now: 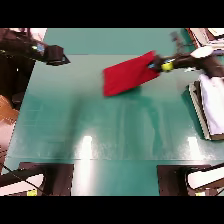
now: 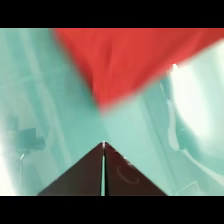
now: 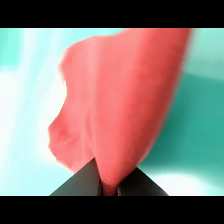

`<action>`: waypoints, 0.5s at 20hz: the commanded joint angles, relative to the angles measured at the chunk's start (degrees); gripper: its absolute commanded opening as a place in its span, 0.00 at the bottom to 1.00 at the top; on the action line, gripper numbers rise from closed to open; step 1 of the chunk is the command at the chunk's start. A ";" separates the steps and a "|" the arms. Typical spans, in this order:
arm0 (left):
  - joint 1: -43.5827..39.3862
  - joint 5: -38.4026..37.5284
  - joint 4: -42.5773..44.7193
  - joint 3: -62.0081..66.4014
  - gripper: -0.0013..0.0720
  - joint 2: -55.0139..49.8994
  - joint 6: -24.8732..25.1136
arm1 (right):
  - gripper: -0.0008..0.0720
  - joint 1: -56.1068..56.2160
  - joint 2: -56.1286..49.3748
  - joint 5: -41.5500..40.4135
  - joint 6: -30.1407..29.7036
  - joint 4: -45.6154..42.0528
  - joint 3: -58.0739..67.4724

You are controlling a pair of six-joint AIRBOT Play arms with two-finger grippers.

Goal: Fold the shirts.

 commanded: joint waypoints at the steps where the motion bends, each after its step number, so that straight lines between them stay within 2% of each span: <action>1: -6.69 4.87 -0.07 0.00 0.06 0.00 0.13 | 0.04 -14.23 7.37 -0.50 2.05 -5.97 0.07; 6: -12.20 9.29 -0.07 0.00 0.06 0.00 0.13 | 0.04 -29.62 8.63 -1.70 2.01 -5.86 0.04; 10: -13.62 9.46 -0.11 0.00 0.06 0.00 0.09 | 0.04 -34.56 8.07 -7.15 2.01 -5.60 0.07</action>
